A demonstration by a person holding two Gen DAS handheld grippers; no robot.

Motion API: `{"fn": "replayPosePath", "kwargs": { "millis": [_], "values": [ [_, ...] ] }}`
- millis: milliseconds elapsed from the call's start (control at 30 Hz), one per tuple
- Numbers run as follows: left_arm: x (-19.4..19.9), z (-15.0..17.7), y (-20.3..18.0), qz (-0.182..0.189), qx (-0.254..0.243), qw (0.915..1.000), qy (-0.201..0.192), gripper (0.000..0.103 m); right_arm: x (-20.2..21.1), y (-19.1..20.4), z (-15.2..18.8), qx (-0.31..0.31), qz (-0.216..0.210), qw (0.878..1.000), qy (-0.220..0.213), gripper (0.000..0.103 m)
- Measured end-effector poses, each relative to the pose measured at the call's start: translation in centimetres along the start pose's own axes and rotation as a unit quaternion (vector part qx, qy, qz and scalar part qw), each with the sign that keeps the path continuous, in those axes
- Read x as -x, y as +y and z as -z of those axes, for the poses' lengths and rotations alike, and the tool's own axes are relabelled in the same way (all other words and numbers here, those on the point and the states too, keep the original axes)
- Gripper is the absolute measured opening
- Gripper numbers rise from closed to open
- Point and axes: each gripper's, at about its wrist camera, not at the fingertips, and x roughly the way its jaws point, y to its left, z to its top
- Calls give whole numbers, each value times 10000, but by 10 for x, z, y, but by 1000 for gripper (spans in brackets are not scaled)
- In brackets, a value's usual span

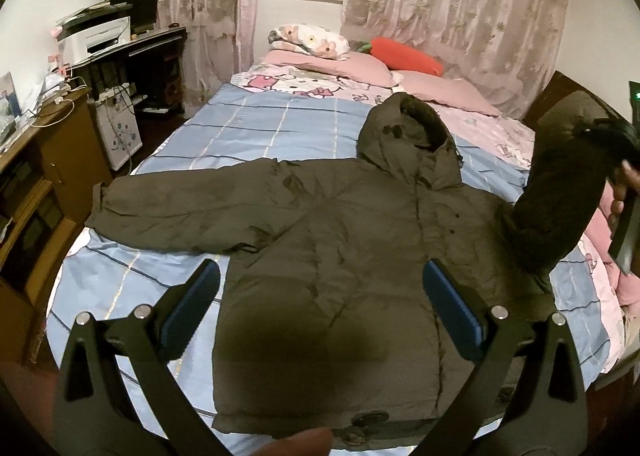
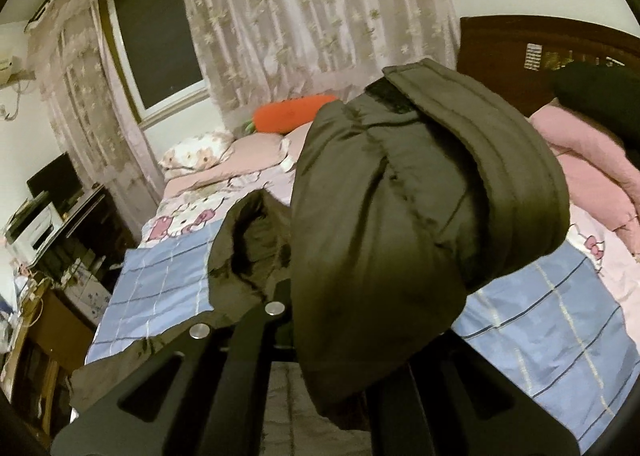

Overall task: Fold large clothes
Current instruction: 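Lift the held sleeve with the right tool and carry it over the jacket body, then lay the sleeve across the jacket front and open the right tool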

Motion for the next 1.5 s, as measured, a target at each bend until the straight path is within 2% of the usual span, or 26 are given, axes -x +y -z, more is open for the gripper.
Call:
{"fn": "replayPosePath", "kwargs": {
  "millis": [367,833,1067,1133,1267,1333,1367,1400,1500],
  "values": [
    [-6,0,15,-55,57,10000,23,101,-57,65,49,570,50,9978,329,4],
    [-22,-4,43,-183,333,9991,166,101,-149,126,132,1355,393,9861,876,5],
    [-30,-4,50,-240,395,9986,241,101,-184,152,176,1645,389,9759,1381,16],
    [-32,-4,50,-240,397,9986,251,101,-189,158,186,1727,378,9730,1483,23],
    [-34,-5,51,-254,413,9985,261,101,-192,166,198,1703,232,9704,1698,47],
    [-34,-5,51,-258,413,9985,259,101,-188,169,201,1730,113,9695,1734,68],
    [-34,-6,51,-260,416,9985,258,101,-185,172,202,1742,-60,9684,1786,86],
    [-34,-6,51,-257,419,9985,260,101,-182,175,203,1790,-168,9670,1805,91],
    [-34,-6,51,-268,390,9985,262,101,-175,187,206,1916,-473,9627,1851,96]
  ]
}}
